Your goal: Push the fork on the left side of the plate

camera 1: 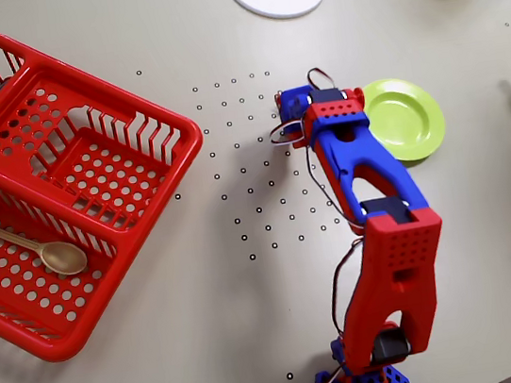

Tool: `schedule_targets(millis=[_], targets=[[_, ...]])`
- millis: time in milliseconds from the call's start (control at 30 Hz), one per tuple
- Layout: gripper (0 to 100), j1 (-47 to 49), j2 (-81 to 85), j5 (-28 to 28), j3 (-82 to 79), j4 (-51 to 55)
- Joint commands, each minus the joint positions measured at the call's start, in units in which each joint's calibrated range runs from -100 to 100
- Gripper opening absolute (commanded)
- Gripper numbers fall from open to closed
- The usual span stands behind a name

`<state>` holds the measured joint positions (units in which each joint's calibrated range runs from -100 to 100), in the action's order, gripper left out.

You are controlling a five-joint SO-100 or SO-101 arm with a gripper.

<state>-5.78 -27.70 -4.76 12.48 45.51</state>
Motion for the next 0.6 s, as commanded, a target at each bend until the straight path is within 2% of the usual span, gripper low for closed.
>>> schedule_targets(millis=[0,400,567], targets=[[0,0.0,1.0,0.0,4.7,-0.9],[0,-3.4,-1.6,-0.4,8.6,-0.3],[0,-4.4,-3.6,0.2,14.4,4.5]])
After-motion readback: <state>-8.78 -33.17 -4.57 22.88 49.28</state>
